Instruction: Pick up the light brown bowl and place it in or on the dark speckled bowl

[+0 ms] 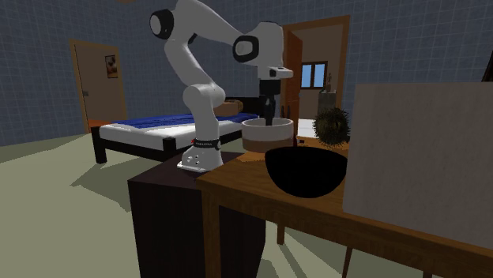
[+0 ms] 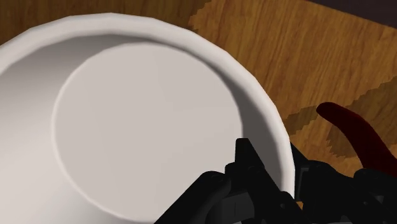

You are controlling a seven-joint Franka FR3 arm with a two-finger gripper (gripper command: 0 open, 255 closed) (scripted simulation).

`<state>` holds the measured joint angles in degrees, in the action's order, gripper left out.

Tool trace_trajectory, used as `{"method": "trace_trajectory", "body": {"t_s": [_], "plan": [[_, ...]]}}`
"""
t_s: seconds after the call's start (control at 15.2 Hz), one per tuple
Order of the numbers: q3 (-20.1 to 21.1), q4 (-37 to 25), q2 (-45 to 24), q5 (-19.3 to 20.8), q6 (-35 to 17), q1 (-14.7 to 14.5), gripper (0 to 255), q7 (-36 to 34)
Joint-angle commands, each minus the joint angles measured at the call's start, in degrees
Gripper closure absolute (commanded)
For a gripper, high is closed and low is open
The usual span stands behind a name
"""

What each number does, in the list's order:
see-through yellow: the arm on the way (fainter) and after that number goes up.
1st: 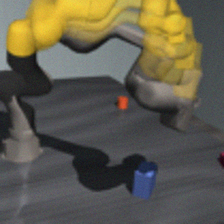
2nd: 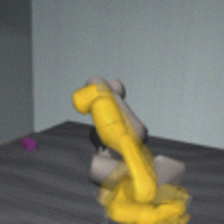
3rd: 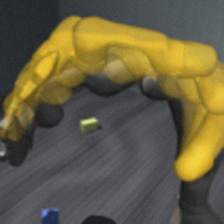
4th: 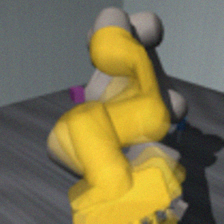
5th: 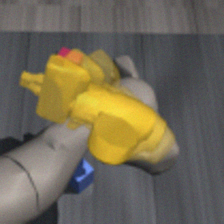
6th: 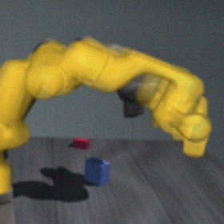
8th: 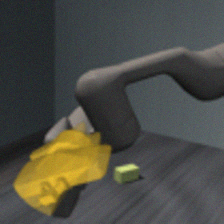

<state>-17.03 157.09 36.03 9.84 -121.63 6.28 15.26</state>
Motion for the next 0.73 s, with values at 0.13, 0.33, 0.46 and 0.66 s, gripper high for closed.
{"method": "trace_trajectory", "body": {"t_s": [0.13, 0.33, 0.46, 0.66], "plan": [[0.56, -2.31, 1.50, -0.34, 3.79, -0.06, 255, -0.04], [0.98, -4.07, 2.43, -0.61, 6.47, -0.13, 255, -0.08], [1.25, -5.30, 2.95, -0.80, 8.22, -0.18, 255, -0.11], [1.64, -7.22, 3.59, -1.07, 10.77, -0.28, 255, -0.14]]}}
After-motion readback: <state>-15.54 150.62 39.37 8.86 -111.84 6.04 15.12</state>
